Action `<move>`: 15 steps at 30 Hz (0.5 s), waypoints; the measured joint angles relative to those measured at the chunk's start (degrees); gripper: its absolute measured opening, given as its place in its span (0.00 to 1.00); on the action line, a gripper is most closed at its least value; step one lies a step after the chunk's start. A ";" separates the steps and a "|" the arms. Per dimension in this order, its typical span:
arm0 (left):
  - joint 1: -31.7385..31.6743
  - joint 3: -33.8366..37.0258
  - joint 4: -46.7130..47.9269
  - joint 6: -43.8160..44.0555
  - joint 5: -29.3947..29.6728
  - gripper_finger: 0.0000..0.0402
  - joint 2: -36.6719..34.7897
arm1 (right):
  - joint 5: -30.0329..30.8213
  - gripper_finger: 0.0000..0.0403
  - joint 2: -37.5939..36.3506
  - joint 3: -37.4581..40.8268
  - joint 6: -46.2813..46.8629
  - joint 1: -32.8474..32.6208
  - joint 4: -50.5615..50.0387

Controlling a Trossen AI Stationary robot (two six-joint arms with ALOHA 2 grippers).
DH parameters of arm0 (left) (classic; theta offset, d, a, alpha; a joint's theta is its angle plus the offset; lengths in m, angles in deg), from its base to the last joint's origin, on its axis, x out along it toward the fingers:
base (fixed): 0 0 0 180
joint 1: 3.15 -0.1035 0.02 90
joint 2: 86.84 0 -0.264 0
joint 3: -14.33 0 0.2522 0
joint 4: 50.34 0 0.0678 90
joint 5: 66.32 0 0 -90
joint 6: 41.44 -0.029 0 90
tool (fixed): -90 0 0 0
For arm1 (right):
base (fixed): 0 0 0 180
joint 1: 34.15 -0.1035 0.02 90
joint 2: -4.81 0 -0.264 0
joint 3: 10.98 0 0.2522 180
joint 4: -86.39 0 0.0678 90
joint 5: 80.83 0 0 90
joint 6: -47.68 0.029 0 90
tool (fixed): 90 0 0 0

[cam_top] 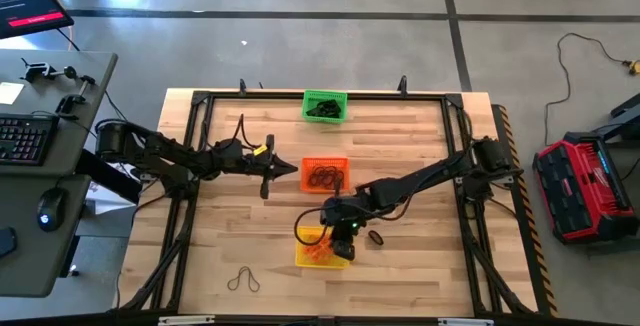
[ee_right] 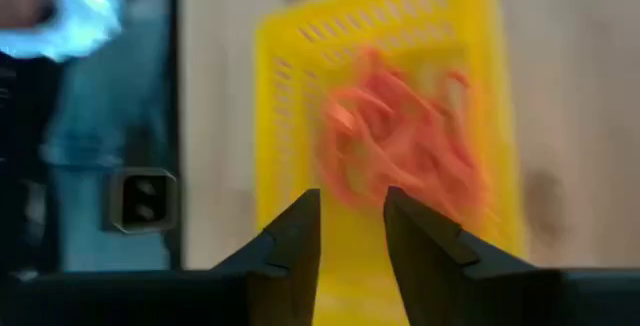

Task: Sort rubber bands into baskets
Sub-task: Put the purple rubber band into the orange bin

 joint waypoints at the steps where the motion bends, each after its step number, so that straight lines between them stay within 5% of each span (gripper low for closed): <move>1: 0.39 0.00 0.01 -0.19 -0.04 0.00 -0.56 | 1.62 0.22 -0.84 -0.36 -1.14 0.00 -2.88; 6: 2.92 -0.02 5.16 -0.31 -0.38 0.00 -6.68 | 9.93 0.03 -6.48 1.56 -7.46 0.09 -8.14; 15: 8.00 -1.30 28.91 -1.22 -0.34 0.00 -23.96 | 13.32 0.01 -12.42 14.37 -11.21 3.68 3.10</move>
